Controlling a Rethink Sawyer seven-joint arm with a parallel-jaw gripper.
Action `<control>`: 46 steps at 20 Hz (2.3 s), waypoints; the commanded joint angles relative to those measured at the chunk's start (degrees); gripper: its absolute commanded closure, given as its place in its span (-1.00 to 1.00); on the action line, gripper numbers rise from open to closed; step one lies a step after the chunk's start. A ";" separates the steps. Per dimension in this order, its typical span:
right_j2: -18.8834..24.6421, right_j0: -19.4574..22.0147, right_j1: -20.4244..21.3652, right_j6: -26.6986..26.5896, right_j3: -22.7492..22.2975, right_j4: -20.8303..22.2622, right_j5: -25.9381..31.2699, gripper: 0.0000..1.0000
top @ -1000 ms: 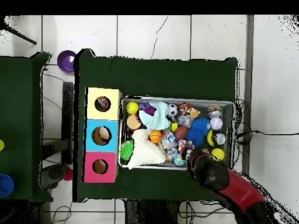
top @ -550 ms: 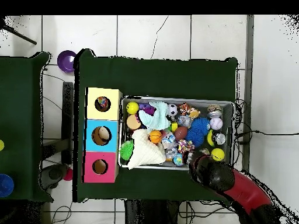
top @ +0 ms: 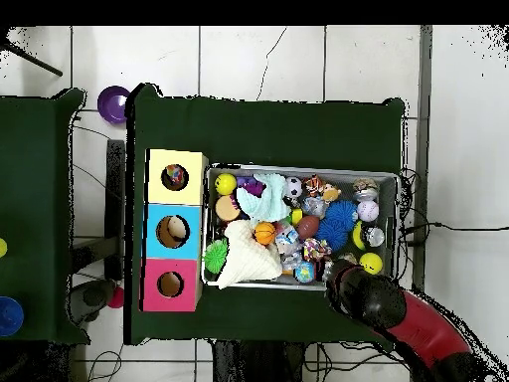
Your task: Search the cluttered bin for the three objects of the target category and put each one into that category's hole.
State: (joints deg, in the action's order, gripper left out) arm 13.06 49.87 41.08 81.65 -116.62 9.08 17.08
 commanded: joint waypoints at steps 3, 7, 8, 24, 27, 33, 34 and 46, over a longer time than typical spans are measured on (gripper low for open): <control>3.37 0.51 -3.71 6.99 0.53 2.08 -6.87 -1.00; 2.99 0.62 -6.27 7.28 1.14 2.98 -10.53 -1.00; 2.88 0.65 -7.18 7.54 1.36 3.05 -11.70 -1.00; 1.56 -0.57 -11.19 8.69 1.78 1.83 -15.29 -1.00; 1.43 -0.78 -10.81 8.49 1.91 1.59 -14.39 -1.00; 1.10 -0.72 -11.78 7.26 2.83 2.97 -15.15 -1.00; 1.36 -0.62 -11.75 6.64 2.96 3.71 -15.49 -1.00; 1.82 -0.48 -7.88 5.77 1.86 3.59 -10.59 1.00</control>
State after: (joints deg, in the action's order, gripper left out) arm 13.06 50.12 31.99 81.65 -116.57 11.15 2.73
